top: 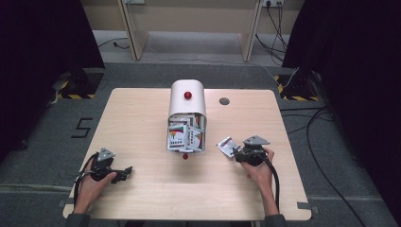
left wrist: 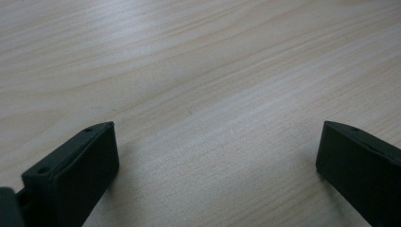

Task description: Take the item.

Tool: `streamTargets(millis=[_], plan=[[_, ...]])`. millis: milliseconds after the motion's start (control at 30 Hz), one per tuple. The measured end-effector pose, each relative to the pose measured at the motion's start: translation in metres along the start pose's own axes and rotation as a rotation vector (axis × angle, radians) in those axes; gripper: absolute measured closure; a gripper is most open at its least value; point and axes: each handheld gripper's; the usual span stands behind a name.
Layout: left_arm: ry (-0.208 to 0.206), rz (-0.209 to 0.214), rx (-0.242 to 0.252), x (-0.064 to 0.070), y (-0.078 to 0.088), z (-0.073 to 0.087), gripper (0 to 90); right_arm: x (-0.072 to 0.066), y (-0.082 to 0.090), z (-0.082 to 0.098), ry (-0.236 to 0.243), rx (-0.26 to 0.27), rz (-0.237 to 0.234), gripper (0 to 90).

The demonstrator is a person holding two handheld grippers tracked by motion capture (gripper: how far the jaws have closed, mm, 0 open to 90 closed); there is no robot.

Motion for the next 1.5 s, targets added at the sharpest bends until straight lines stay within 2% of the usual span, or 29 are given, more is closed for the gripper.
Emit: streamTargets(millis=[467, 733, 933, 1100, 1500], plan=[[0.0, 0.0, 0.0, 0.0, 0.0, 0.0, 0.0, 0.0, 0.013, 0.0, 0.002, 0.003, -0.003, 36.1], [0.0, 0.0, 0.0, 0.0, 0.0, 0.0, 0.0, 0.0, 0.02, 0.014, -0.004, -0.042, -0.002, 32.7], [0.0, 0.0, 0.0, 0.0, 0.0, 0.0, 0.0, 0.002, 0.031, 0.015, -0.02, -0.013, 0.009, 32.4], [0.0, 0.0, 0.0, 0.0, 0.0, 0.0, 0.0, 0.002, 0.038, 0.016, -0.018, -0.009, 0.015, 31.3], [0.0, 0.0, 0.0, 0.0, 0.0, 0.0, 0.0, -0.001, 0.051, 0.021, -0.022, 0.012, 0.005, 28.6]])
Point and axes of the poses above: each handheld gripper's, and its own axes: y roughly backward along the jaws, z roughly out of its underside, x roughly to its right, and after that the axes turned 14 degrees about y, right-handed
